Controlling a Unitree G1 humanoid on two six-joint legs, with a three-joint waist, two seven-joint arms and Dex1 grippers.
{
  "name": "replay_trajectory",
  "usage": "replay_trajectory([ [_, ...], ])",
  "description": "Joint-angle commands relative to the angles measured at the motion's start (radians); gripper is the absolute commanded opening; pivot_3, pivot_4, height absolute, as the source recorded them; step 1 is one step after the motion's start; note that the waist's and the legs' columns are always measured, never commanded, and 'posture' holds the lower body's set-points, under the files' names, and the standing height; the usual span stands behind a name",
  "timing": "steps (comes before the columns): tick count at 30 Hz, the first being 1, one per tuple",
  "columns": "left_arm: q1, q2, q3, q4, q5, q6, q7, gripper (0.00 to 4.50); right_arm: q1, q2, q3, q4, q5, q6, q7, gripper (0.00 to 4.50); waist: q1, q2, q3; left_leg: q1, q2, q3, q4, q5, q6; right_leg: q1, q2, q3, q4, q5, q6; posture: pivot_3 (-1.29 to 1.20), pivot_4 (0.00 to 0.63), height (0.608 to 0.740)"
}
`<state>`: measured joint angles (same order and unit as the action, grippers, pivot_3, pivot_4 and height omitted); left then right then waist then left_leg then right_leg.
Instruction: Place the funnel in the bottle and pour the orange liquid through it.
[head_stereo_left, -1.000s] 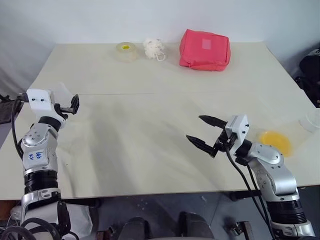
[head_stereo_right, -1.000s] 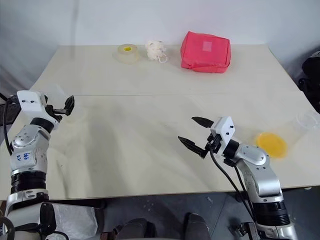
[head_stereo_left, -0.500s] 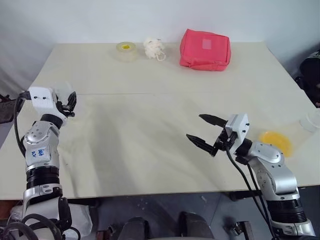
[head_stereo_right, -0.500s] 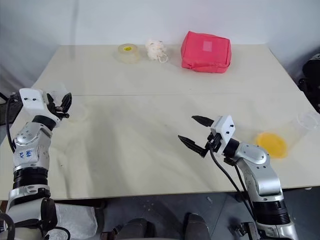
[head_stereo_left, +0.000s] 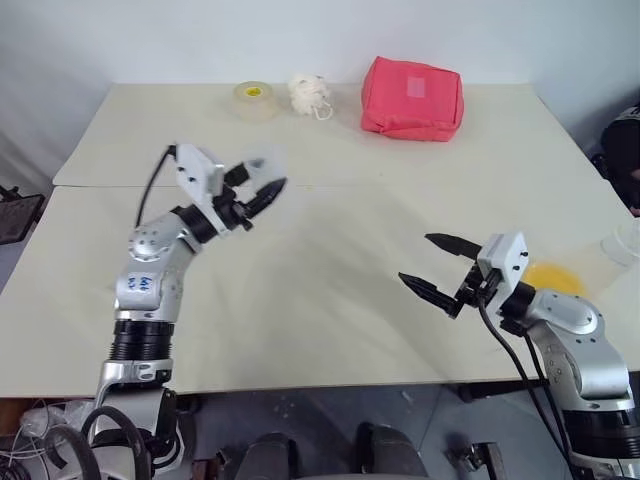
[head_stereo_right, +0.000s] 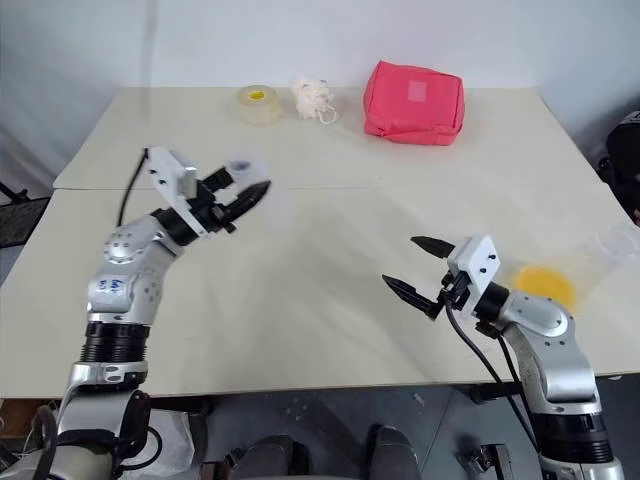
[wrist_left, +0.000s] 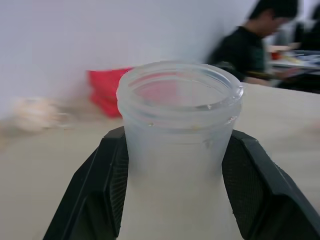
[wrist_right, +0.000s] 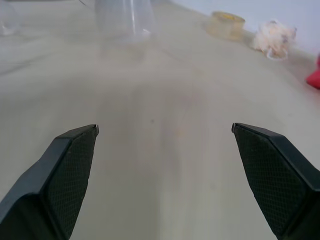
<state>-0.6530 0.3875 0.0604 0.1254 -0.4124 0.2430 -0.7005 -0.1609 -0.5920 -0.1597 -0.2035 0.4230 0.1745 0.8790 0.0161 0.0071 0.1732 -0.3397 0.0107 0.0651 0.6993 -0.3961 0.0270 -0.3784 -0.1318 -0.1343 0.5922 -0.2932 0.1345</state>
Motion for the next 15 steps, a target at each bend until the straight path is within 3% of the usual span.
replay_trajectory([
  [1,-0.013,-0.045,-0.07,-0.069,-0.04,0.058,-0.065,2.32,0.044,-0.01,-0.05,-0.089,0.024,-0.006,-0.027,4.5,0.004,0.0,0.0,0.0,0.0,0.0,0.0,0.0,0.0,0.0,0.0,0.0,0.0,0.0,0.0,0.0,0.15,0.74],
  [8,-0.029,-0.128,-0.158,-0.015,-0.014,0.068,-0.159,2.32,0.128,0.01,-0.069,-0.171,0.024,-0.002,-0.094,4.5,0.009,0.0,0.0,-0.001,0.0,0.0,0.001,0.0,0.0,0.0,0.0,0.001,-0.001,0.0,0.0,0.0,0.15,0.74],
  [15,-0.056,-0.139,-0.198,0.061,0.051,0.039,-0.181,2.32,0.187,0.019,-0.078,-0.222,0.025,-0.003,-0.137,4.5,0.011,0.0,0.0,-0.001,0.0,0.001,0.001,0.0,0.0,0.0,0.0,0.001,-0.001,0.0,0.0,0.0,0.15,0.74],
])
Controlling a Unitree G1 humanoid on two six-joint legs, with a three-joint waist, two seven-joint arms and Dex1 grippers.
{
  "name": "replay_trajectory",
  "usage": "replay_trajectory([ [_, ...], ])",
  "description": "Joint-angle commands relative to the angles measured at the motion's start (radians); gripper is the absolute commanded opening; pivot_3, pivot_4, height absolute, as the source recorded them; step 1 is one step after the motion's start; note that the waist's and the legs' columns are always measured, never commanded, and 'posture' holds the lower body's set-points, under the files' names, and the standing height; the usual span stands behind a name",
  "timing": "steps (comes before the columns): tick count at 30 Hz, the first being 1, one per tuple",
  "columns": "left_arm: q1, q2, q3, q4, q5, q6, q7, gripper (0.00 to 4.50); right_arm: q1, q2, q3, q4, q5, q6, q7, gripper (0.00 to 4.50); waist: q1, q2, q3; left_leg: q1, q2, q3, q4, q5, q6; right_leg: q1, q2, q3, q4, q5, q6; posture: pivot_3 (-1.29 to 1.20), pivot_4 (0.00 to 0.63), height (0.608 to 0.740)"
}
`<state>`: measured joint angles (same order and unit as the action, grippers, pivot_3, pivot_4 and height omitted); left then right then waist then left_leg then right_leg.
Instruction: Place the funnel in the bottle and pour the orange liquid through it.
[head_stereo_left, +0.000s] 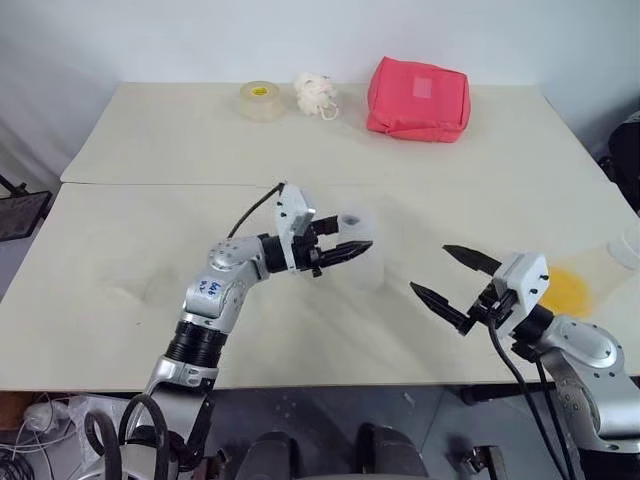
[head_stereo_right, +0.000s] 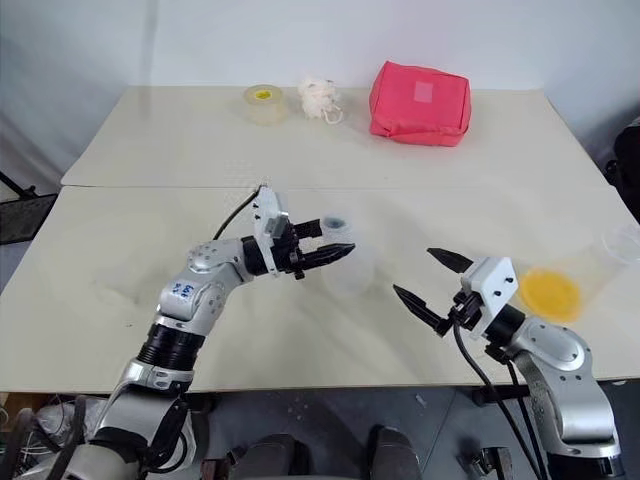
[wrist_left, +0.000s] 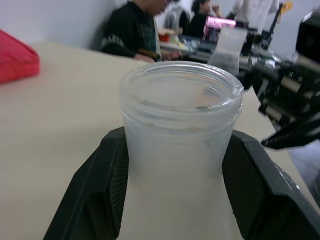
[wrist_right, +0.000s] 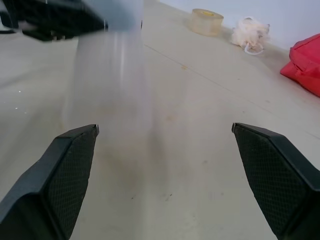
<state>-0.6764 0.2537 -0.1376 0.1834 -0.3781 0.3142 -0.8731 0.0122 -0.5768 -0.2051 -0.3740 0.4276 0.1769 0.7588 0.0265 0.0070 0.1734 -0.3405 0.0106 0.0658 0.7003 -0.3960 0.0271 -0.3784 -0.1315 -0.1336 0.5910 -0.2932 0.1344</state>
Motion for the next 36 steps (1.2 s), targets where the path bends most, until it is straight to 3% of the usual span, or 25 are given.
replay_trajectory([
  [1,-0.035,-0.008,-0.003,0.01,0.021,-0.036,-0.015,2.32,0.02,0.005,-0.033,-0.057,0.02,-0.005,-0.022,4.5,0.0,0.0,0.0,0.0,0.0,0.0,0.0,0.0,0.0,0.0,0.0,0.0,0.0,0.0,0.0,0.0,0.15,0.74],
  [3,-0.04,-0.003,-0.018,0.024,0.049,-0.041,-0.019,2.32,0.03,0.006,-0.035,-0.066,0.019,-0.006,-0.034,4.5,0.0,0.0,0.0,0.0,0.0,0.0,0.0,0.0,0.0,0.0,0.0,0.0,0.0,0.0,0.0,0.0,0.15,0.74],
  [4,-0.042,-0.001,-0.022,0.029,0.059,-0.044,-0.023,3.05,0.033,0.005,-0.035,-0.068,0.019,-0.006,-0.037,4.5,0.0,0.0,0.0,0.0,0.0,0.0,0.0,0.0,0.0,0.0,0.0,0.0,0.0,0.0,0.0,0.0,0.15,0.74],
  [9,-0.055,0.003,-0.017,0.035,0.05,-0.039,-0.069,4.48,0.036,-0.001,-0.036,-0.068,0.02,-0.011,-0.045,4.5,-0.001,0.0,0.0,0.0,0.0,0.0,0.0,0.0,0.0,0.0,0.0,0.0,0.0,0.0,0.0,0.0,0.15,0.74],
  [22,-0.104,0.093,-0.003,0.002,0.014,0.063,-0.216,4.48,0.067,-0.006,-0.055,-0.083,0.02,-0.021,-0.039,4.5,0.0,0.0,0.0,0.0,0.0,0.0,0.0,0.0,0.0,0.0,0.0,0.0,0.0,0.0,0.0,0.0,0.15,0.74],
  [29,-0.168,0.261,0.103,0.038,-0.006,0.114,-0.252,4.48,0.085,-0.028,-0.068,-0.091,0.035,-0.005,-0.008,4.5,-0.003,0.0,0.0,0.0,0.0,0.0,0.0,0.0,0.0,0.0,0.0,0.0,0.0,0.0,0.0,0.0,0.15,0.74],
  [33,-0.107,0.358,0.195,-0.01,0.006,0.12,-0.183,4.48,0.071,-0.056,-0.072,-0.069,0.062,0.002,0.04,4.5,-0.003,0.0,0.0,0.0,0.0,0.0,0.0,0.0,0.0,0.0,0.0,0.0,0.0,0.0,0.0,0.0,0.15,0.74],
  [36,0.023,0.413,0.295,-0.133,-0.01,0.158,-0.094,4.48,0.055,-0.075,-0.066,-0.047,0.1,-0.005,0.105,4.5,-0.006,0.001,0.0,0.001,0.001,-0.001,-0.001,0.0,0.0,0.0,0.0,0.001,0.001,0.0,0.0,0.0,0.15,0.74],
])
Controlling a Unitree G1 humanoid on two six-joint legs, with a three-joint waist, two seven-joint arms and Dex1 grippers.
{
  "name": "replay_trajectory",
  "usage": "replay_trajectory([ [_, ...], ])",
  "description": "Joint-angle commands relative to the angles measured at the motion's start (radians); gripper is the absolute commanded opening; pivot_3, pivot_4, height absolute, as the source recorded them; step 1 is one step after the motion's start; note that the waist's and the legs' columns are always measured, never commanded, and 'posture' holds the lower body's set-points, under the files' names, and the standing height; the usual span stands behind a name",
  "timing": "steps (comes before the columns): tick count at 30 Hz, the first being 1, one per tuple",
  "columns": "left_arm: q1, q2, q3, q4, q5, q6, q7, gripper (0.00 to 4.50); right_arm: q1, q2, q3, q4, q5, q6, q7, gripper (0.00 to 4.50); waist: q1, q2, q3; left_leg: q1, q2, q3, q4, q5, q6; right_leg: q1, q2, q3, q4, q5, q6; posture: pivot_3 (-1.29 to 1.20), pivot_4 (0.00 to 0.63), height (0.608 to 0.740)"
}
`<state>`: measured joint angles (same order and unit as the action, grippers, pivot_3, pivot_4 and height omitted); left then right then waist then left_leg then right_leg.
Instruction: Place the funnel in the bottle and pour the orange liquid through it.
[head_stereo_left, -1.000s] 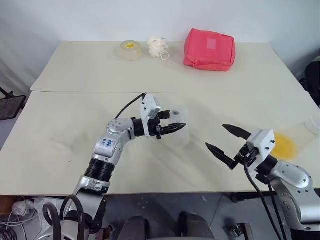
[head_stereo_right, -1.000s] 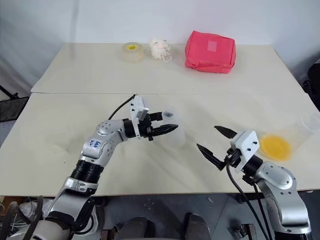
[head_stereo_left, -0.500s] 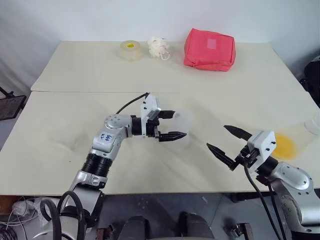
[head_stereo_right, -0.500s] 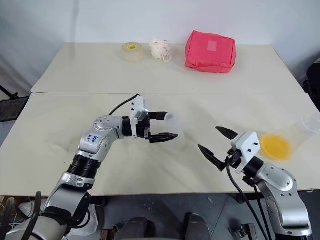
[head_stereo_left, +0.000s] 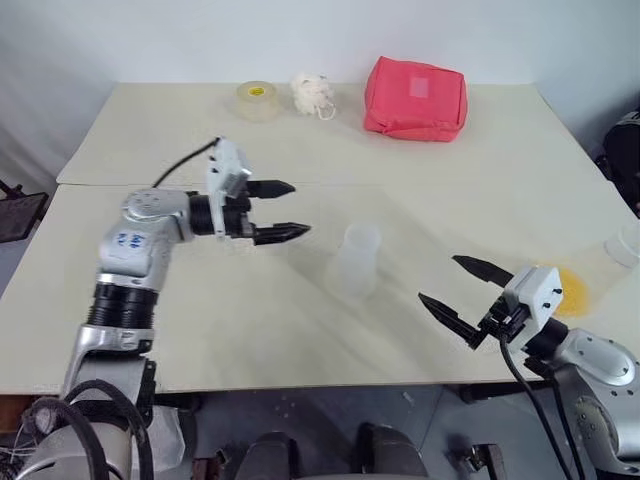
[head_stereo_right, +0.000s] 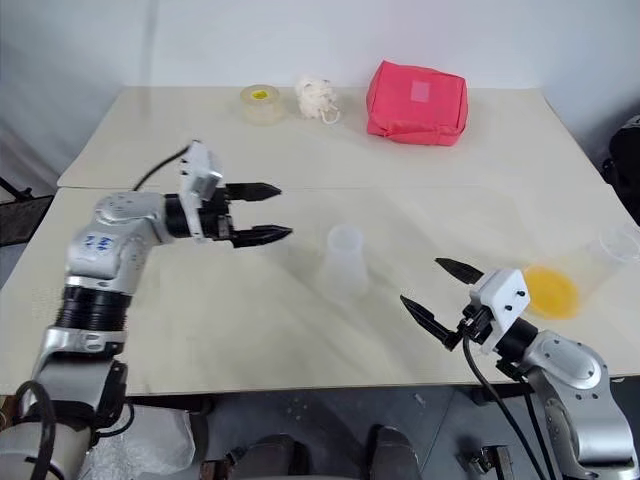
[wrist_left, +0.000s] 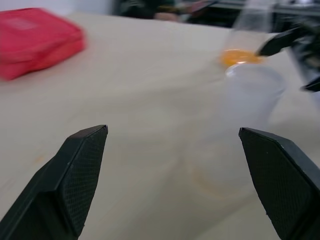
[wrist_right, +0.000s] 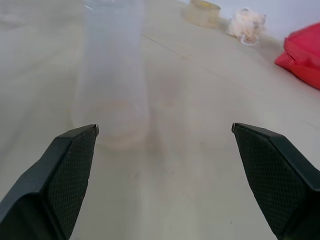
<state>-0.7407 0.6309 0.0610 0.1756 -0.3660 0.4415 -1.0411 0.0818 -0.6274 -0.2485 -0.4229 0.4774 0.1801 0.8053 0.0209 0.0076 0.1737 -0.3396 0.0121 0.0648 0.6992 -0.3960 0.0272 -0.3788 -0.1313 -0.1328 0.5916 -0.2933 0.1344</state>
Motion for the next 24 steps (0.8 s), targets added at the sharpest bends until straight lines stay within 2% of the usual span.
replay_trajectory([
  [1,0.145,0.047,0.137,-0.179,-0.029,0.046,0.108,4.48,-0.021,-0.034,-0.018,0.008,0.069,-0.004,0.089,4.5,-0.001,0.0,0.0,0.0,0.001,0.0,0.0,0.0,0.0,0.0,0.0,0.0,0.0,0.0,0.0,0.0,0.15,0.74],
  [6,0.437,0.054,0.355,-0.414,-0.03,0.079,0.282,4.48,-0.101,-0.076,0.012,0.076,0.146,0.011,0.242,4.5,0.001,-0.001,0.002,0.0,0.003,-0.001,0.001,0.0,0.0,0.0,-0.002,0.001,0.0,0.0,0.0,0.0,0.15,0.74],
  [9,0.602,0.048,0.461,-0.524,-0.002,0.089,0.364,4.48,-0.16,-0.095,0.05,0.141,0.139,0.008,0.325,4.5,0.004,-0.001,0.002,0.0,0.003,-0.002,0.001,0.0,0.0,0.001,-0.002,0.001,0.0,0.0,0.0,0.0,0.15,0.74],
  [17,0.959,-0.037,0.683,-0.757,0.04,0.155,0.536,4.48,-0.335,-0.041,0.156,0.304,0.091,-0.019,0.405,4.5,0.0,0.0,0.003,0.001,0.003,-0.003,0.001,0.0,0.0,0.002,-0.003,0.001,0.0,0.0,0.0,0.0,0.15,0.74],
  [21,1.07,-0.07,0.743,-0.82,0.061,0.175,0.585,4.48,-0.393,-0.014,0.189,0.354,0.073,-0.027,0.423,4.5,0.001,0.0,0.003,0.001,0.004,-0.003,0.0,0.0,0.0,0.002,-0.003,0.001,-0.001,0.0,-0.001,0.0,0.15,0.74],
  [24,1.078,-0.065,0.707,-0.808,0.097,0.159,0.617,4.48,-0.412,-0.008,0.198,0.373,0.064,-0.032,0.43,4.5,0.007,0.001,0.004,0.001,0.003,-0.004,0.001,0.0,0.0,0.002,-0.004,0.001,0.0,-0.001,-0.001,0.0,0.15,0.74],
])
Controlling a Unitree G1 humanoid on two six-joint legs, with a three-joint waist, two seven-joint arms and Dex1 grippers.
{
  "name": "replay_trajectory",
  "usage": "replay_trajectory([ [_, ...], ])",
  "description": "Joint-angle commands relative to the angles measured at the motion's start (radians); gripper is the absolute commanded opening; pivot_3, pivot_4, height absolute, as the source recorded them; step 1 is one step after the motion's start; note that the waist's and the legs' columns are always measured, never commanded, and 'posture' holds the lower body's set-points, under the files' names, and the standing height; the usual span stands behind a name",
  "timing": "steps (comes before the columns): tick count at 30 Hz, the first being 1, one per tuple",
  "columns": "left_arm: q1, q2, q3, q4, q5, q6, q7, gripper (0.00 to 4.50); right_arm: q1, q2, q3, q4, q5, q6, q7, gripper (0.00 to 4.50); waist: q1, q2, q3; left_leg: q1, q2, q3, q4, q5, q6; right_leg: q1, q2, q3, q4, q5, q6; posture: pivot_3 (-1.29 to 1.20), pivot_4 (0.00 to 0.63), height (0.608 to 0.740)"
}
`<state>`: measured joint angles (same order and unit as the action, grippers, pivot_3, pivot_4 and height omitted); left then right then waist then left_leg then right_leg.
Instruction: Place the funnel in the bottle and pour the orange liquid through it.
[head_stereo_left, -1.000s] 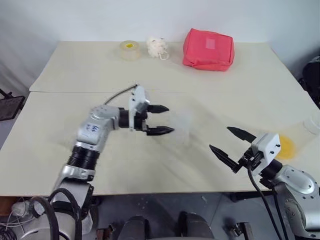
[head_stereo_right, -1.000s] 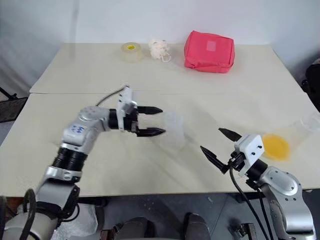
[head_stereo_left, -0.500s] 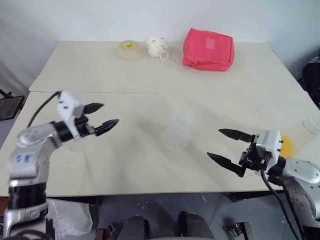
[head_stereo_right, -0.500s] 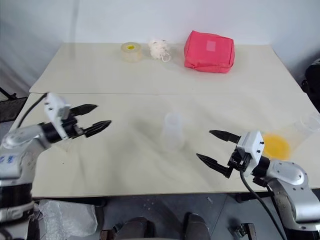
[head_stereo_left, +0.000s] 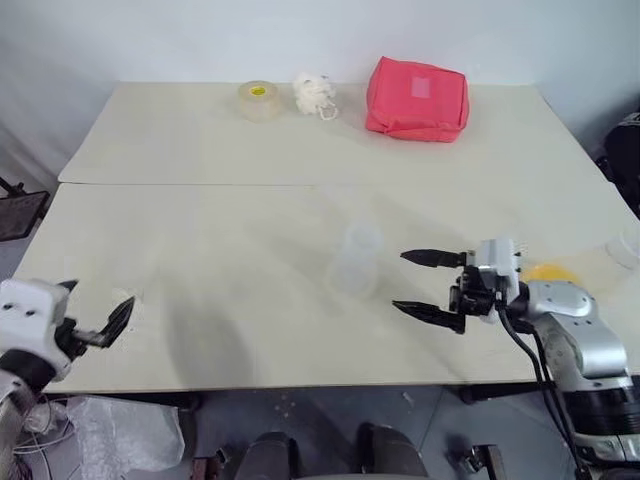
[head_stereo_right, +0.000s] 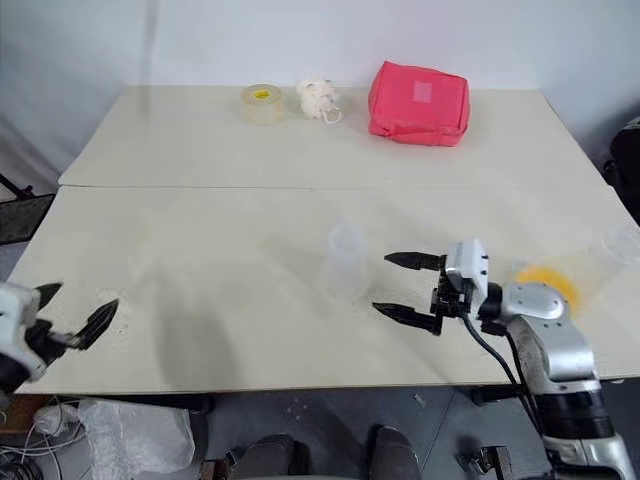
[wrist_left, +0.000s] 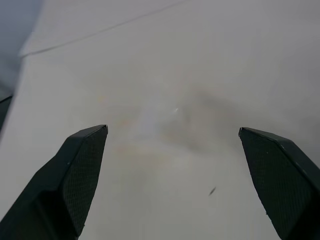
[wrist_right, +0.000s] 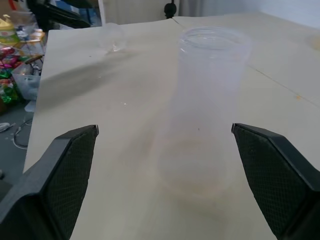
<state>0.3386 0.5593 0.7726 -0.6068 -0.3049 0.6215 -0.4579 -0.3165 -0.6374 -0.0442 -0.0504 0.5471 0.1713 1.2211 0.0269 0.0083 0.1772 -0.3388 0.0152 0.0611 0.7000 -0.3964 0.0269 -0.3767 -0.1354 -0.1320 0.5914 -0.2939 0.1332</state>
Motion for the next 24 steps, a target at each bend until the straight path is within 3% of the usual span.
replay_trajectory([
  [1,-0.02,0.016,-0.03,-0.012,0.059,-0.019,0.056,4.48,-0.018,0.003,-0.005,0.004,-0.009,-0.025,0.014,4.5,0.002,0.0,0.0,0.0,0.0,0.0,0.0,0.0,0.0,0.0,0.0,0.0,0.0,0.0,0.0,0.0,0.15,0.74],
  [11,-0.214,0.085,-0.217,0.158,0.196,0.032,0.164,4.48,0.032,-0.015,-0.037,-0.052,-0.015,-0.011,-0.022,4.5,-0.007,0.001,0.0,0.0,-0.001,0.001,-0.001,0.0,0.0,-0.001,0.0,0.0,0.001,0.0,0.0,0.0,0.15,0.74],
  [24,-0.241,0.102,-0.213,0.176,0.209,0.075,0.161,4.48,0.085,-0.034,-0.063,-0.111,-0.006,0.012,-0.062,4.5,-0.005,0.001,0.0,0.0,0.0,0.002,-0.001,0.0,0.0,-0.002,0.0,0.0,0.001,0.0,0.0,0.0,0.15,0.74],
])
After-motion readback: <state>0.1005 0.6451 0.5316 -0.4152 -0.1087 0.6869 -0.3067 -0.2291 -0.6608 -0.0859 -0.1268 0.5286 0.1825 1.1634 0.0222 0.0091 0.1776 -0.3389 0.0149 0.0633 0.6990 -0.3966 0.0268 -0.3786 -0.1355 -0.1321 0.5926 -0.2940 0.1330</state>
